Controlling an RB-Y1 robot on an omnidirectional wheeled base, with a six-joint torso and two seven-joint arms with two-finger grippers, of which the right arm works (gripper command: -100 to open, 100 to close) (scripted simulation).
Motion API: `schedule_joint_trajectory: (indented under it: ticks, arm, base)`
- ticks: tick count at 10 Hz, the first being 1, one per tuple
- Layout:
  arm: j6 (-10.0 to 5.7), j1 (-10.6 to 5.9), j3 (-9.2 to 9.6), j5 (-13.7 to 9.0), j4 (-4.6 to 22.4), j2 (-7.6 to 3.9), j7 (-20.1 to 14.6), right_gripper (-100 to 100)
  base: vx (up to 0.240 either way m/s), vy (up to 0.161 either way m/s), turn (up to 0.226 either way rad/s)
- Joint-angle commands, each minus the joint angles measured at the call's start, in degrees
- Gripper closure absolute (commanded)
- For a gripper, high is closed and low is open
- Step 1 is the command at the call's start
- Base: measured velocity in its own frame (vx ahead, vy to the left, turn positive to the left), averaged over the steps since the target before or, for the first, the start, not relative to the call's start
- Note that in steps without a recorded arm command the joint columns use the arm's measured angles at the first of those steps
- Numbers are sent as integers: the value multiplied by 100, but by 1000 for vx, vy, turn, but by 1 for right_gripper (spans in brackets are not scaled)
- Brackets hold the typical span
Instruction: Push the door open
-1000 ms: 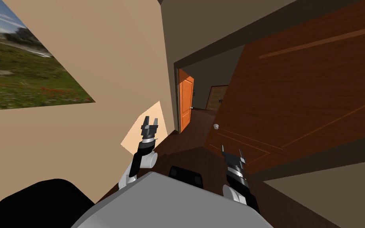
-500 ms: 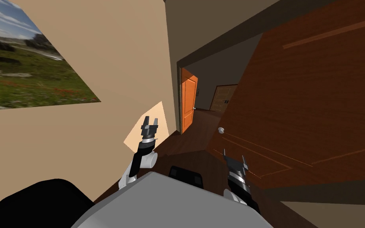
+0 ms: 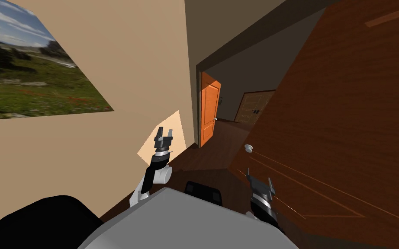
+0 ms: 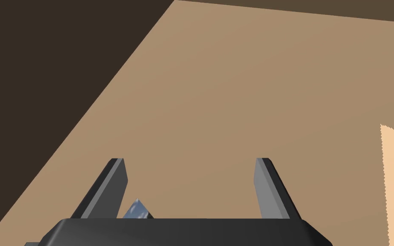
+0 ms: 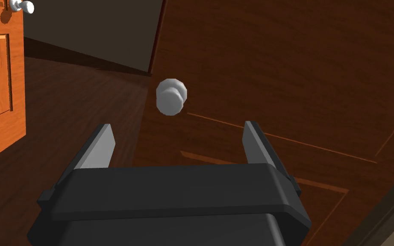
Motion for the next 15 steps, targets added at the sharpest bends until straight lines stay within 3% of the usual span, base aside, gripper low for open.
schedule_joint_trajectory:
  ticks: [1,6,15]
  arm:
    - [-99,-24,2,-134,197,-13,-170,-100]
    - [-452,-40,14,-689,870,-50,-802,-100]
    - [-868,-59,29,-1344,1664,-85,-1547,-100]
  base:
    - [82,-46,104]
    - [112,-70,165]
    - [83,-63,110]
